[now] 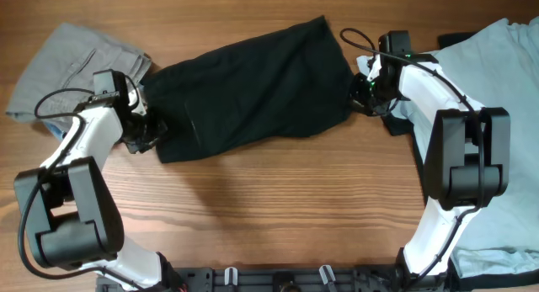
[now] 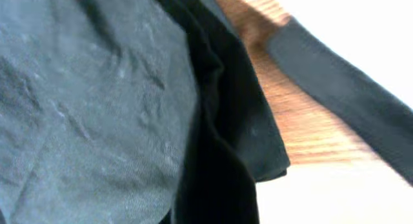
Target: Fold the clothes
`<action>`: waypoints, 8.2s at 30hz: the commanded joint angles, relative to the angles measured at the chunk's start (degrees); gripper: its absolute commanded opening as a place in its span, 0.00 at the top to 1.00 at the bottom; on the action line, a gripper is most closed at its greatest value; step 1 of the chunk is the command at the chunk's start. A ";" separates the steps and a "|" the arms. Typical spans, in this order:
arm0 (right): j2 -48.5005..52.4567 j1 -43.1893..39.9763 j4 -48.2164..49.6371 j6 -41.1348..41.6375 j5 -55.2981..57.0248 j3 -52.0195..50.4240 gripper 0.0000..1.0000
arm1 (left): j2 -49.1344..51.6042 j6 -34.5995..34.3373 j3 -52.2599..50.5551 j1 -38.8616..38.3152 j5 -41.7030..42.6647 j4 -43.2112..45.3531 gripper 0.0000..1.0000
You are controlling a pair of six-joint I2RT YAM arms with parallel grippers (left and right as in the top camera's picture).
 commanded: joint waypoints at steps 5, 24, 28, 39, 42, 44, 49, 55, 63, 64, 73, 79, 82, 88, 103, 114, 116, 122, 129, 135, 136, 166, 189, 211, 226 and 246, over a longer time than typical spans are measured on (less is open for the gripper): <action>-12.39 -0.83 -18.25 -3.19 11.74 -0.50 0.94 | -0.24 2.49 0.42 1.03 0.90 -3.34 0.89; -16.39 -0.81 -10.47 -12.98 0.04 -0.55 0.96 | -4.09 2.49 6.03 1.99 8.59 -2.14 0.59; -15.96 -0.79 -10.32 -10.82 -0.42 -0.74 0.96 | -4.13 2.43 6.05 1.99 15.10 3.17 0.73; -15.65 -0.15 14.08 -3.23 -4.26 -19.21 0.95 | 3.76 4.68 6.03 -7.96 14.03 10.73 0.96; -15.65 -0.17 16.11 -0.44 -2.03 -22.47 0.96 | 8.68 4.59 6.03 -8.72 13.86 15.34 0.96; -15.65 -0.17 13.62 5.35 3.17 -24.06 0.96 | 10.82 1.64 6.03 -8.33 10.62 17.49 0.96; -15.65 -0.17 12.98 6.43 5.90 -28.68 0.96 | 11.28 0.76 6.29 -6.84 -1.18 18.43 0.96; -16.79 -0.17 9.49 -2.78 4.83 -27.15 0.92 | 6.60 0.79 12.46 -5.20 1.25 14.58 0.91; -26.34 -0.17 2.12 -14.97 -3.61 -20.59 0.67 | -5.95 0.76 17.73 -5.40 1.31 -0.92 0.50; -27.76 -0.17 2.56 -14.86 -4.74 -20.59 0.66 | -6.21 0.76 17.73 -5.77 1.49 -4.11 0.56; -29.11 -0.17 9.22 -14.45 -5.11 -20.65 0.44 | -5.95 2.01 17.29 -5.35 -0.90 -13.92 0.00; -29.11 -0.17 12.85 -14.25 -5.57 -20.65 0.28 | -5.95 2.03 17.29 -5.11 2.34 -13.20 0.00; -29.11 -0.17 13.09 -12.61 -5.55 -20.65 0.24 | -5.95 2.03 17.29 -5.11 2.34 -13.22 0.00; -29.11 -0.17 13.05 -12.57 -5.55 -20.65 0.22 | -5.95 2.03 17.29 -5.11 2.34 -13.22 0.00; -29.11 -0.17 12.55 -12.59 -5.53 -20.65 0.20 | -5.95 2.03 17.29 -5.11 2.32 -13.20 0.00; -29.11 -0.17 12.57 -12.59 -5.53 -20.65 0.19 | -5.95 2.03 17.29 -5.11 2.32 -13.25 0.00; -29.11 -0.17 12.57 -12.61 -5.53 -20.65 0.19 | -5.95 2.03 17.29 -5.11 2.32 -13.25 0.00; -29.11 -0.17 12.57 -12.61 -5.53 -20.65 0.19 | -5.95 2.03 17.29 -5.11 2.32 -13.25 0.00; -29.11 -0.17 12.59 -12.61 -5.51 -20.65 0.19 | -5.95 2.03 17.29 -5.11 2.32 -13.25 0.00; -29.11 -0.17 12.61 -12.61 -5.51 -20.65 0.19 | -5.95 2.03 17.29 -5.11 2.32 -13.22 0.00; -29.11 -0.17 12.59 -12.61 -5.51 -20.65 0.19 | -5.95 2.03 17.29 -5.11 2.32 -13.25 0.00; -29.11 -0.17 13.81 -13.05 -5.33 -20.65 0.16 | -10.71 2.05 17.29 -5.11 2.34 -19.56 0.00; -29.11 -0.17 17.97 -9.81 -5.55 -20.65 0.14 | -22.45 2.08 17.29 -5.11 0.98 -23.63 0.00; -12.26 -0.17 13.70 -8.33 -3.80 -22.38 0.94 | 7.34 8.72 17.29 -5.11 -0.70 -17.03 0.00; -11.78 -0.17 13.40 -8.35 -3.76 -22.38 0.94 | 23.93 14.27 17.27 -8.92 7.74 -8.33 0.12; -27.65 -0.17 8.92 -8.48 -2.16 -18.45 0.93 | 17.29 14.01 54.62 -3.56 -12.85 -54.73 0.96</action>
